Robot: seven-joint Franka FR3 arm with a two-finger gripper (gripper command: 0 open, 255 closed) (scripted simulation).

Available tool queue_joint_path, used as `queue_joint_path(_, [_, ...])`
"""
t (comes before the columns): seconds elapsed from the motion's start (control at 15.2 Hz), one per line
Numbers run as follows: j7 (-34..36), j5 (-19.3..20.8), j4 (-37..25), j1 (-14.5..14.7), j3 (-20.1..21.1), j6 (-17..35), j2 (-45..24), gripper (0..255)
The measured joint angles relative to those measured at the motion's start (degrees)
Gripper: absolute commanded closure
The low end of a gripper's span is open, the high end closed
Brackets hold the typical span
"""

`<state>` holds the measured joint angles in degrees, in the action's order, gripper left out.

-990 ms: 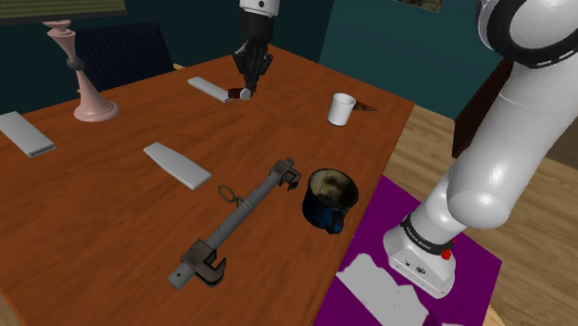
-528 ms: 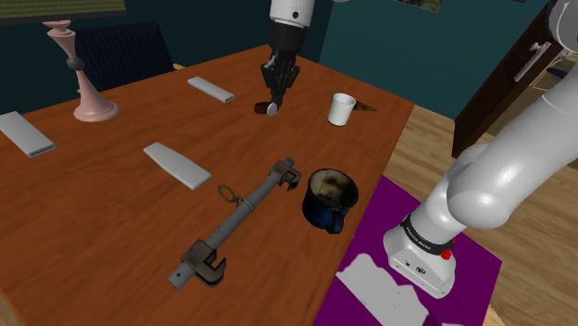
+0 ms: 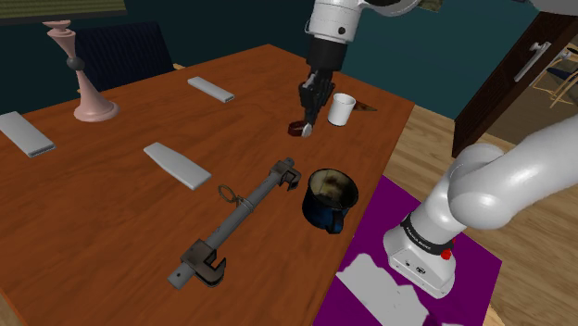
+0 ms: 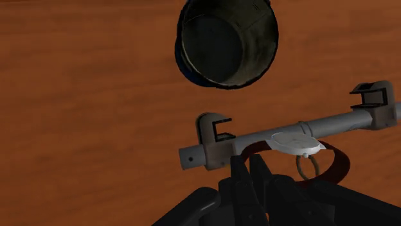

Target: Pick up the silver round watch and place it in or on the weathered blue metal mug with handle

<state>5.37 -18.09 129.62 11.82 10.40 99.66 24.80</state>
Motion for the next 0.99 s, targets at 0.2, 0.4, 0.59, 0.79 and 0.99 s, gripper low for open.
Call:
queue_joint_path(0.2, [0.40, -1.09, 5.56, 0.82, 0.07, -1.12, 6.80, 255])
queue_joint_path(0.4, [1.57, -2.32, 10.61, 2.04, 0.28, -3.58, 14.58, 255])
queue_joint_path(0.59, [2.64, -3.25, 14.56, 3.10, 0.41, -5.88, 21.05, 255])
queue_joint_path(0.79, [2.82, -3.91, 16.86, 3.53, 0.95, -4.96, 22.50, 255])
queue_joint_path(0.99, [2.32, -4.33, 19.12, 3.65, 1.32, -2.98, 22.69, 255])
